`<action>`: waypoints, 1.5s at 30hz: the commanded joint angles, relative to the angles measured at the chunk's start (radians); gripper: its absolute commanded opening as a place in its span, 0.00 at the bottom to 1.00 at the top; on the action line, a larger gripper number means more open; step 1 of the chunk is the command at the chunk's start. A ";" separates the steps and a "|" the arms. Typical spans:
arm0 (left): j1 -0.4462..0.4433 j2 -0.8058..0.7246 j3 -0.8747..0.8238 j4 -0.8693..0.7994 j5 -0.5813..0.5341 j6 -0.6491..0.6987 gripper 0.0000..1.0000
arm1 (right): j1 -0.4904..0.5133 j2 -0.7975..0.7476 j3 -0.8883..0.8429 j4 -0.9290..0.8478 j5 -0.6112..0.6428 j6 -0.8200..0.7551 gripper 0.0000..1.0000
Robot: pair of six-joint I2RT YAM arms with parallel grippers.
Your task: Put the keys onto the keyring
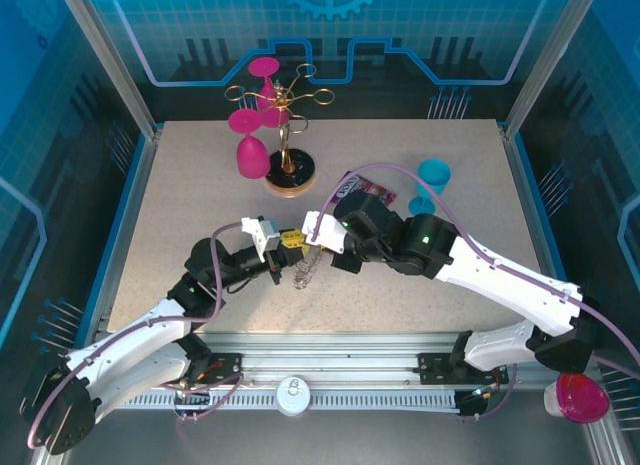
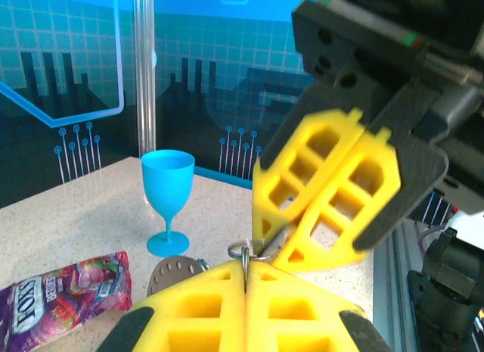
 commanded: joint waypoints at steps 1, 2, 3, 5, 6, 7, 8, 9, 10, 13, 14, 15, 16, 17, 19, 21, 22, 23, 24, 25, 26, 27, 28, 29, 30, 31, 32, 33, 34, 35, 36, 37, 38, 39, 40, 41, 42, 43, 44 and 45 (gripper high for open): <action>0.001 -0.032 0.027 -0.048 0.016 0.050 0.00 | -0.015 -0.027 0.043 0.000 0.049 0.000 0.00; 0.001 -0.035 0.032 -0.073 0.014 0.064 0.00 | -0.017 -0.031 0.043 -0.001 0.051 -0.002 0.00; 0.001 -0.041 0.042 -0.108 0.012 0.080 0.00 | -0.020 -0.033 0.043 -0.001 0.052 -0.005 0.00; 0.002 -0.054 0.055 -0.167 0.010 0.119 0.00 | -0.024 -0.032 0.053 -0.009 0.052 -0.009 0.00; 0.001 -0.060 0.055 -0.191 0.005 0.138 0.00 | -0.026 -0.027 0.060 -0.019 0.054 -0.012 0.00; 0.001 -0.060 0.055 -0.207 0.001 0.156 0.00 | -0.026 -0.022 0.068 -0.027 0.053 -0.015 0.00; 0.001 -0.059 0.058 -0.228 -0.001 0.177 0.00 | -0.028 -0.015 0.075 -0.033 0.055 -0.018 0.00; 0.001 -0.051 0.062 -0.249 -0.005 0.195 0.00 | -0.030 -0.008 0.081 -0.036 0.054 -0.022 0.00; 0.001 -0.044 0.064 -0.267 -0.010 0.209 0.00 | -0.032 0.000 0.086 -0.034 0.054 -0.029 0.00; 0.001 -0.014 0.066 -0.292 -0.031 0.224 0.00 | -0.038 0.039 0.115 -0.023 0.048 -0.059 0.00; 0.001 -0.010 0.062 -0.288 -0.039 0.217 0.01 | -0.039 0.056 0.128 -0.015 0.045 -0.071 0.00; 0.001 -0.010 0.053 -0.277 -0.048 0.206 0.12 | -0.045 0.073 0.138 -0.007 0.037 -0.080 0.00; 0.001 -0.016 0.042 -0.262 -0.059 0.191 0.22 | -0.051 0.085 0.147 0.001 0.027 -0.086 0.00; 0.001 -0.030 0.026 -0.244 -0.076 0.176 0.33 | -0.058 0.102 0.156 0.010 0.014 -0.093 0.00; 0.001 -0.070 0.000 -0.227 -0.117 0.149 0.50 | -0.070 0.131 0.170 0.029 -0.001 -0.102 0.00; 0.001 -0.128 -0.027 -0.223 -0.179 0.114 0.66 | -0.076 0.164 0.185 0.053 -0.009 -0.109 0.00; 0.001 -0.157 -0.040 -0.224 -0.219 0.092 0.72 | -0.078 0.177 0.190 0.065 -0.014 -0.109 0.00; 0.001 -0.197 -0.052 -0.228 -0.273 0.065 0.80 | -0.080 0.194 0.194 0.081 -0.021 -0.108 0.00; 0.001 -0.237 -0.064 -0.239 -0.347 0.037 0.87 | -0.082 0.208 0.195 0.101 -0.034 -0.105 0.00; 0.001 -0.283 -0.069 -0.261 -0.418 0.008 0.92 | -0.085 0.223 0.197 0.118 -0.045 -0.101 0.00; 0.001 -0.334 -0.068 -0.306 -0.520 -0.033 0.97 | -0.086 0.248 0.204 0.137 -0.066 -0.094 0.00; 0.001 -0.397 -0.068 -0.357 -0.617 -0.072 0.98 | -0.086 0.275 0.218 0.154 -0.084 -0.086 0.00; 0.001 -0.448 -0.069 -0.395 -0.698 -0.105 0.99 | -0.086 0.300 0.232 0.172 -0.102 -0.075 0.00; 0.001 -0.506 -0.072 -0.437 -0.776 -0.140 0.99 | -0.085 0.328 0.253 0.192 -0.130 -0.058 0.00; 0.001 -0.552 -0.074 -0.469 -0.841 -0.166 0.99 | -0.083 0.359 0.272 0.210 -0.151 -0.045 0.00; 0.001 -0.599 -0.075 -0.501 -0.903 -0.191 0.99 | -0.080 0.394 0.296 0.231 -0.167 -0.033 0.00; 0.001 -0.638 -0.075 -0.529 -0.957 -0.209 0.99 | -0.079 0.431 0.320 0.256 -0.179 -0.015 0.00; 0.002 -0.664 -0.073 -0.547 -0.997 -0.223 0.99 | -0.075 0.462 0.342 0.273 -0.194 0.006 0.00; 0.003 -0.686 -0.070 -0.565 -1.038 -0.235 0.99 | -0.074 0.500 0.371 0.292 -0.211 0.036 0.00; 0.003 -0.696 -0.064 -0.580 -1.070 -0.247 0.99 | -0.070 0.534 0.391 0.315 -0.232 0.071 0.00; 0.003 -0.697 -0.060 -0.586 -1.090 -0.252 0.99 | -0.067 0.560 0.396 0.338 -0.247 0.101 0.00; 0.002 -0.690 -0.054 -0.592 -1.102 -0.252 0.99 | -0.064 0.582 0.393 0.368 -0.260 0.138 0.00; 0.003 -0.679 -0.047 -0.598 -1.112 -0.258 0.99 | -0.063 0.601 0.378 0.403 -0.270 0.172 0.00; 0.005 -0.666 -0.041 -0.603 -1.118 -0.265 0.99 | -0.062 0.614 0.361 0.430 -0.276 0.193 0.00; 0.005 -0.647 -0.036 -0.605 -1.124 -0.273 0.99 | -0.061 0.627 0.337 0.455 -0.274 0.207 0.00; 0.004 -0.629 -0.030 -0.609 -1.128 -0.280 0.99 | -0.062 0.635 0.310 0.468 -0.262 0.214 0.00; 0.005 -0.614 -0.027 -0.609 -1.127 -0.285 0.99 | -0.064 0.639 0.284 0.477 -0.248 0.213 0.00; 0.004 -0.594 -0.022 -0.608 -1.125 -0.293 0.99 | -0.068 0.638 0.249 0.483 -0.232 0.209 0.00; 0.005 -0.574 -0.018 -0.607 -1.123 -0.300 0.99 | -0.074 0.633 0.208 0.488 -0.216 0.195 0.00; 0.005 -0.556 -0.016 -0.605 -1.121 -0.305 0.99 | -0.079 0.626 0.176 0.482 -0.201 0.180 0.00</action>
